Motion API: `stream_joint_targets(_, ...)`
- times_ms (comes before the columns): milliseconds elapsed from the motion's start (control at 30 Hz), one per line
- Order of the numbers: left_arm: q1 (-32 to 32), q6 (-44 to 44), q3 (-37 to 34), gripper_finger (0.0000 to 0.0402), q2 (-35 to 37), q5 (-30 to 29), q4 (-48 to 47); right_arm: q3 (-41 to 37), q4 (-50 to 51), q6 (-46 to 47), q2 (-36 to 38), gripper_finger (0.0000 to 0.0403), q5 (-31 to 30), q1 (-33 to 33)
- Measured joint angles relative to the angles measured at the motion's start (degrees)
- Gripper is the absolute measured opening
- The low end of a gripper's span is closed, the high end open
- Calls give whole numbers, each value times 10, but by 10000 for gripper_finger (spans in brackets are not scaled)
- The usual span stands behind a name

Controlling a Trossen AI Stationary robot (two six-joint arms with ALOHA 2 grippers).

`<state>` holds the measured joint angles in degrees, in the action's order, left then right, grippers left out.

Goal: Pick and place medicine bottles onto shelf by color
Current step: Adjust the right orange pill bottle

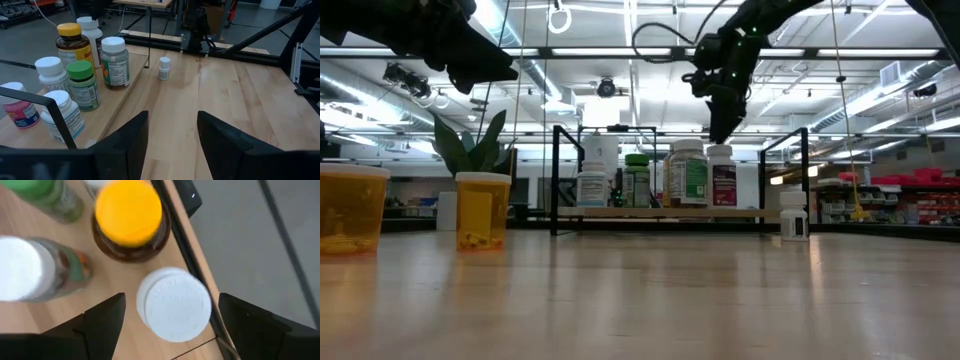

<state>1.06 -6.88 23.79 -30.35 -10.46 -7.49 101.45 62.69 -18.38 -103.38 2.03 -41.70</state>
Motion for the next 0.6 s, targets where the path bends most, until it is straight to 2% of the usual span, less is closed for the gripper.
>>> stream_joint_targets(233,0,-29,0,174,0,0,0,45,23,6,25,329,-39,25)
stream_joint_targets(367,0,-22,-1,172,0,0,3,53,20,21,55,329,-39,42)
stream_joint_targets(600,0,-22,-83,159,1,0,118,53,17,60,93,324,-20,96)
